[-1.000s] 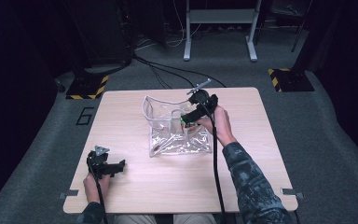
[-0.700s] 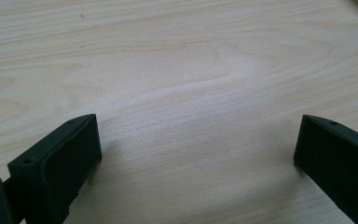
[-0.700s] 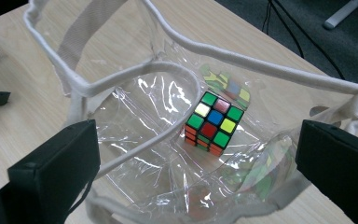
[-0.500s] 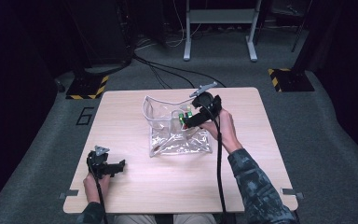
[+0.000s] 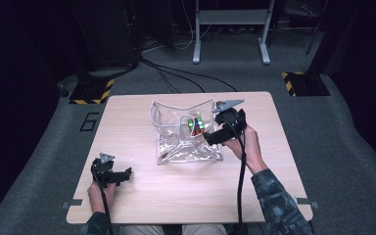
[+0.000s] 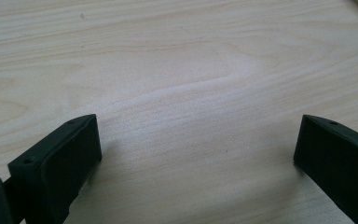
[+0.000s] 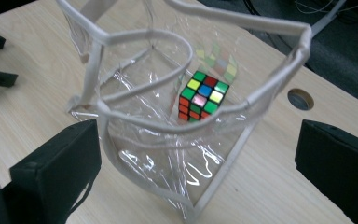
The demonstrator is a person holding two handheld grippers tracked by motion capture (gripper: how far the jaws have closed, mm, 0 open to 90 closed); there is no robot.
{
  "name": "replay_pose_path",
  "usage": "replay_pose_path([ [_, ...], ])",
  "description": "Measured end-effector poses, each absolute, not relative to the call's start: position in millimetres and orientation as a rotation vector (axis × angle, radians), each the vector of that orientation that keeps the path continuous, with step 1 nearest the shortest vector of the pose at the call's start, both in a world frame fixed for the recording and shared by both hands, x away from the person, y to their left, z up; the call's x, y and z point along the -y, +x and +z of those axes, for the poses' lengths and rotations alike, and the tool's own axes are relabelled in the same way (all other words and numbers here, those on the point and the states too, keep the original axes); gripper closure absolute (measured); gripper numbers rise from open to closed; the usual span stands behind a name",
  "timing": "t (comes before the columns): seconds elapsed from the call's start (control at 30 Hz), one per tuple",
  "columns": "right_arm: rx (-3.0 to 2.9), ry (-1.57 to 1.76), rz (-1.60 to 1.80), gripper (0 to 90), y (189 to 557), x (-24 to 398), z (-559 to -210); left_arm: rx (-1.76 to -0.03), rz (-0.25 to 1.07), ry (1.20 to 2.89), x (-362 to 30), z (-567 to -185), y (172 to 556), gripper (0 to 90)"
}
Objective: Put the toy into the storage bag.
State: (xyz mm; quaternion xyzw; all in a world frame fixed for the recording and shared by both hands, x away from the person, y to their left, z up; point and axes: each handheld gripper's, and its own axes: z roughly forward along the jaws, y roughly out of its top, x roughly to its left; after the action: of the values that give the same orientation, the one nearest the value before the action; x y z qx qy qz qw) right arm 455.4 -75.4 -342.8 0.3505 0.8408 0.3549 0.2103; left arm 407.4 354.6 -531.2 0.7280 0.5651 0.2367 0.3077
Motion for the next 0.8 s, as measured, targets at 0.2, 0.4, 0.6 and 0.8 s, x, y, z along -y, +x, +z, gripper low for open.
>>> replay_pose_path([
  [0.2, -2.321, 1.024, 0.968, 0.0, 443, 95, -355, -1.493, 0.628, 1.923, -355, -531, 407, 0.4],
  [0.4, -2.316, 1.081, 0.946, 0.8, 432, 113, -375, -1.491, 0.625, 1.929, -355, -531, 407, 0.4],
  [0.6, -2.308, 1.143, 0.923, 1.3, 423, 130, -396, -1.491, 0.625, 1.928, -355, -531, 407, 0.4],
  [0.8, -2.296, 1.230, 0.914, 1.7, 415, 147, -420, -1.493, 0.625, 1.928, -355, -531, 407, 0.4],
])
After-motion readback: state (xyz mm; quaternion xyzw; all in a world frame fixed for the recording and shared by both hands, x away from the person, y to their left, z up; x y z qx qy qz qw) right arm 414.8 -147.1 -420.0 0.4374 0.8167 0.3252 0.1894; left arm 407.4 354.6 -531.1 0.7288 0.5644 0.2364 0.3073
